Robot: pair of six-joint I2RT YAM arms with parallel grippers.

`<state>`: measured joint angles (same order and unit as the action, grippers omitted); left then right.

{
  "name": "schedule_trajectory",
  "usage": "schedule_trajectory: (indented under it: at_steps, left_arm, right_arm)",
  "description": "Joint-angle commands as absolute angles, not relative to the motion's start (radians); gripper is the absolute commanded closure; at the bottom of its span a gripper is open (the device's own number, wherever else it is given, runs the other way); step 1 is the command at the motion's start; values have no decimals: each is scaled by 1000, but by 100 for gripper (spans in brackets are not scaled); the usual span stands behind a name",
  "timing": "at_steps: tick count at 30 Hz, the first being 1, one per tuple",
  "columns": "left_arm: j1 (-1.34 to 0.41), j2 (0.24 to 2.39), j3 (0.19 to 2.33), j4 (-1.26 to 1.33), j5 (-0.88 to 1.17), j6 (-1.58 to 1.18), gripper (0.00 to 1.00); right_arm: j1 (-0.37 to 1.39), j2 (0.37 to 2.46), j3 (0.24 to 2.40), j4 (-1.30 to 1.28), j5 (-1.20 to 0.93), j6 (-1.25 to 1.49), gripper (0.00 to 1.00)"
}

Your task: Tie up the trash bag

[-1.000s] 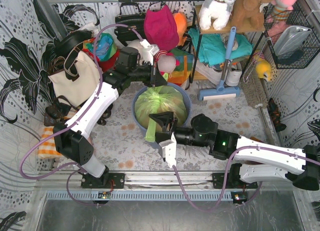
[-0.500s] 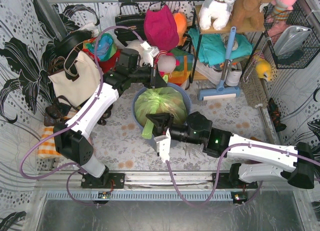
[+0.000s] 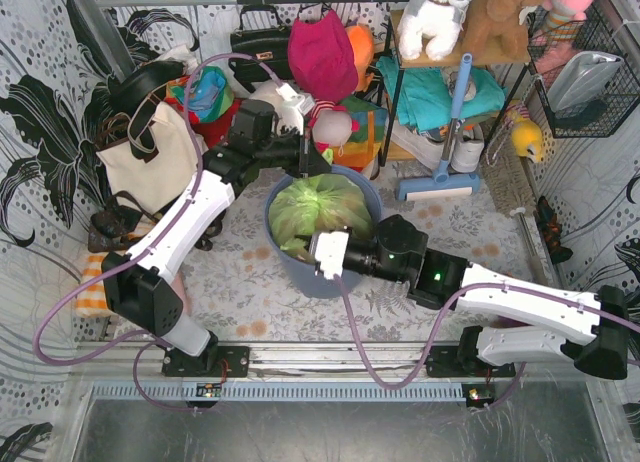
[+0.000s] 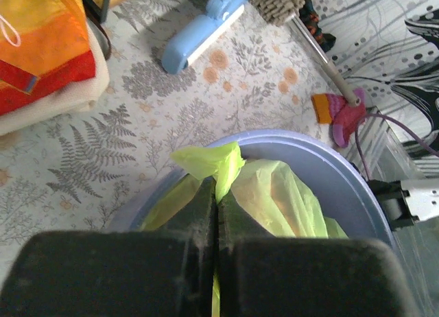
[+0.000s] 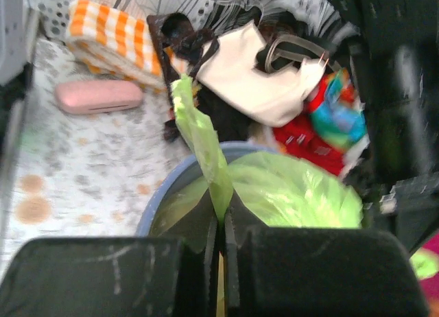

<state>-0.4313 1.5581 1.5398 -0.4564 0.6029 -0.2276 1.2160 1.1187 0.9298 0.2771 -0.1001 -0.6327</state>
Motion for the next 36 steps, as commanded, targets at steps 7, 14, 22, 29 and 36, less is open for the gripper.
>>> schedule_trajectory:
  at_steps: [7,14,22,29,36]
  left_arm:
    - [-431,1536,1550,-204,471,-285,98]
    - [-430,1550,1634,-128,496,-326,98]
    - [-430,1523,1491,-83,495,-319,99]
    - [-430,1537,1426,-101,444,-293,99]
    - [-429,1481,1561,-141,409,-286,99]
  right_arm:
    - [1214,1159,1174,-54,-139,160,100]
    - [1213,1128,1261,-96,-197,265,100]
    - [1214,1015,1094,-134,-27,382,100]
    - [1214,956,951,-95,-2,522,100]
    - [1214,982,1166,-205,0,457,100]
